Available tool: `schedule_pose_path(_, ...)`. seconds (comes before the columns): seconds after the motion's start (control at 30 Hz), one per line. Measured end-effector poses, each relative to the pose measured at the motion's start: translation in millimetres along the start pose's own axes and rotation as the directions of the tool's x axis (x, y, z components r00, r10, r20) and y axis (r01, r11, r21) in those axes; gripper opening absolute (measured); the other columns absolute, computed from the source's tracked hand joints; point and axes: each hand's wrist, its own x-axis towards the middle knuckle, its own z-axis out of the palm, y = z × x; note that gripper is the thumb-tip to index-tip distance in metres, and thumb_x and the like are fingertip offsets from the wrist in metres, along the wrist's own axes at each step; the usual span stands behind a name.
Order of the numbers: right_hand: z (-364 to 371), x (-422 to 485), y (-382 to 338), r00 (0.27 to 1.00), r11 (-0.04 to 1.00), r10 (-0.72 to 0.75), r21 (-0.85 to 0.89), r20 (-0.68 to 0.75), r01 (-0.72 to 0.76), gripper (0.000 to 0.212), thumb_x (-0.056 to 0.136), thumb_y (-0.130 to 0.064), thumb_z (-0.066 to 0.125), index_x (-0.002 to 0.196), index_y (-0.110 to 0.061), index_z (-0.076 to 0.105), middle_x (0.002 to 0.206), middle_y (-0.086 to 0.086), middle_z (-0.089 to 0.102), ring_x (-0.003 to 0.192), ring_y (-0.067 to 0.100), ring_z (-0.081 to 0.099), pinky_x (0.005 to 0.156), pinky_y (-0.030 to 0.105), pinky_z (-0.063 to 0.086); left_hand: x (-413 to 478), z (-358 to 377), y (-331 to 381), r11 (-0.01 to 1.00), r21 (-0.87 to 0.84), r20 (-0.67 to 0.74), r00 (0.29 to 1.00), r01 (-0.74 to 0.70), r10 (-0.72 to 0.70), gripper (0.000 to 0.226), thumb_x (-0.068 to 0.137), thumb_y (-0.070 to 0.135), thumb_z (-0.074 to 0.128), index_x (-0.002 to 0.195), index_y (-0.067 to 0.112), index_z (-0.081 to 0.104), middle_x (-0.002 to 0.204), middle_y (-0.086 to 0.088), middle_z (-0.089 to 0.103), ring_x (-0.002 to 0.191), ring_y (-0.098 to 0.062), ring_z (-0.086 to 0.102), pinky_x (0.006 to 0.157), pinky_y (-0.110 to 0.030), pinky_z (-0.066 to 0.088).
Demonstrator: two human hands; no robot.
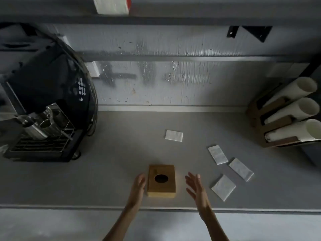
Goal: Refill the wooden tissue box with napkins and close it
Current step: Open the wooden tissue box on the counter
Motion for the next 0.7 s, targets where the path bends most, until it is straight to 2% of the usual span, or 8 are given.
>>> schedule_pose_path(0.1, 20.8, -3.5, 9.0, 0.980, 0.981, 0.194, 0.021, 0.055, -0.195, 0.095, 0.080, -0.081, 0.021, 0.148, -0.014, 0.030, 0.152, 0.007, 0.037, 0.137, 0.023, 0.038, 0.115, 0.042, 0.027, -9.8, 10.0, 3.0, 0.998, -0.013, 0.101, 0.993, 0.062, -0.060, 0.026, 0.101, 0.021, 0.038, 0.113, 0.018, 0.060, 0.111, -0.007, 0.067, 0.093, -0.015, 0.062, 0.077, -0.027, 0.044)
schedule_pose_path(0.27, 40.7, -10.0, 13.3, 0.959, 0.963, 0.265, -0.066, 0.097, -0.260, 0.111, 0.069, -0.091, 0.022, 0.144, -0.011, 0.040, 0.143, 0.004, 0.050, 0.131, 0.020, 0.046, 0.115, 0.039, 0.028, -15.8, -0.3, 0.9, 0.994, 0.098, 0.141, 0.989, 0.040, -0.054, 0.029, 0.097, 0.024, 0.045, 0.120, 0.025, 0.063, 0.113, 0.006, 0.069, 0.104, -0.010, 0.063, 0.092, -0.031, 0.046)
schedule_pose_path(0.33, 42.0, -11.9, 14.6, 0.960, 0.962, 0.268, -0.079, 0.084, -0.262, 0.091, 0.085, -0.076, 0.020, 0.141, -0.008, 0.042, 0.134, 0.003, 0.056, 0.125, 0.020, 0.050, 0.111, 0.037, 0.030, -17.0, -5.9, -4.5, 0.987, 0.160, 0.195, 0.979, 0.022, -0.054, 0.032, 0.090, 0.022, 0.054, 0.119, 0.032, 0.063, 0.116, 0.007, 0.069, 0.109, -0.013, 0.063, 0.097, -0.038, 0.048)
schedule_pose_path(0.4, 40.4, -13.7, 19.6, 0.971, 0.972, 0.227, -0.089, 0.081, -0.220, 0.069, 0.097, -0.058, 0.020, 0.138, -0.009, 0.046, 0.125, -0.001, 0.059, 0.118, 0.018, 0.053, 0.107, 0.035, 0.033, -23.0, -7.1, -7.7, 0.981, 0.191, 0.214, 0.977, -0.023, -0.019, 0.031, 0.088, 0.014, 0.059, 0.109, 0.035, 0.066, 0.106, 0.012, 0.072, 0.103, -0.007, 0.065, 0.087, -0.029, 0.053)
schedule_pose_path(0.5, 32.3, -7.9, 39.9, 0.994, 0.967, 0.092, -0.243, 0.056, -0.076, 0.059, 0.084, -0.068, 0.046, 0.127, -0.028, 0.056, 0.126, 0.005, 0.064, 0.119, 0.021, 0.059, 0.107, 0.050, 0.041, -22.7, -7.2, -10.0, 0.976, 0.206, 0.188, 0.982, -0.071, 0.032, 0.023, 0.089, 0.020, 0.063, 0.107, 0.034, 0.059, 0.104, 0.014, 0.069, 0.093, 0.004, 0.065, 0.074, -0.018, 0.050)
schedule_pose_path(0.57, 28.1, -3.4, 55.3, 0.995, 0.906, -0.016, -0.419, 0.101, 0.057, 0.052, 0.085, -0.057, 0.057, 0.133, -0.042, 0.044, 0.128, -0.003, 0.063, 0.113, 0.012, 0.063, 0.097, 0.047, 0.051, -16.7, -9.8, -12.4, 0.964, 0.253, 0.182, 0.982, -0.085, 0.038, 0.027, 0.090, 0.017, 0.061, 0.114, 0.029, 0.056, 0.111, 0.005, 0.066, 0.100, -0.005, 0.063, 0.079, -0.025, 0.052)
schedule_pose_path(0.63, 31.1, -6.3, 53.2, 0.984, 0.798, -0.091, -0.580, 0.152, 0.163, 0.062, 0.091, -0.048, 0.054, 0.145, -0.046, 0.024, 0.134, -0.014, 0.056, 0.113, 0.005, 0.060, 0.091, 0.038, 0.055, -9.3, -11.8, -15.6, 0.943, 0.323, 0.185, 0.982, -0.086, 0.027, 0.039, 0.088, 0.016, 0.061, 0.125, 0.025, 0.052, 0.114, 0.003, 0.065, 0.104, -0.013, 0.062, 0.086, -0.038, 0.055)
schedule_pose_path(0.7, 31.9, -6.3, 54.1, 0.972, 0.717, -0.154, -0.656, 0.179, 0.234, 0.062, 0.093, -0.048, 0.050, 0.145, -0.051, 0.018, 0.133, -0.015, 0.055, 0.113, 0.007, 0.059, 0.089, 0.039, 0.056, -4.4, -12.2, -17.8, 0.918, 0.386, 0.185, 0.982, -0.096, 0.025, 0.048, 0.086, 0.019, 0.062, 0.131, 0.026, 0.048, 0.114, 0.006, 0.064, 0.103, -0.011, 0.061, 0.086, -0.038, 0.056)
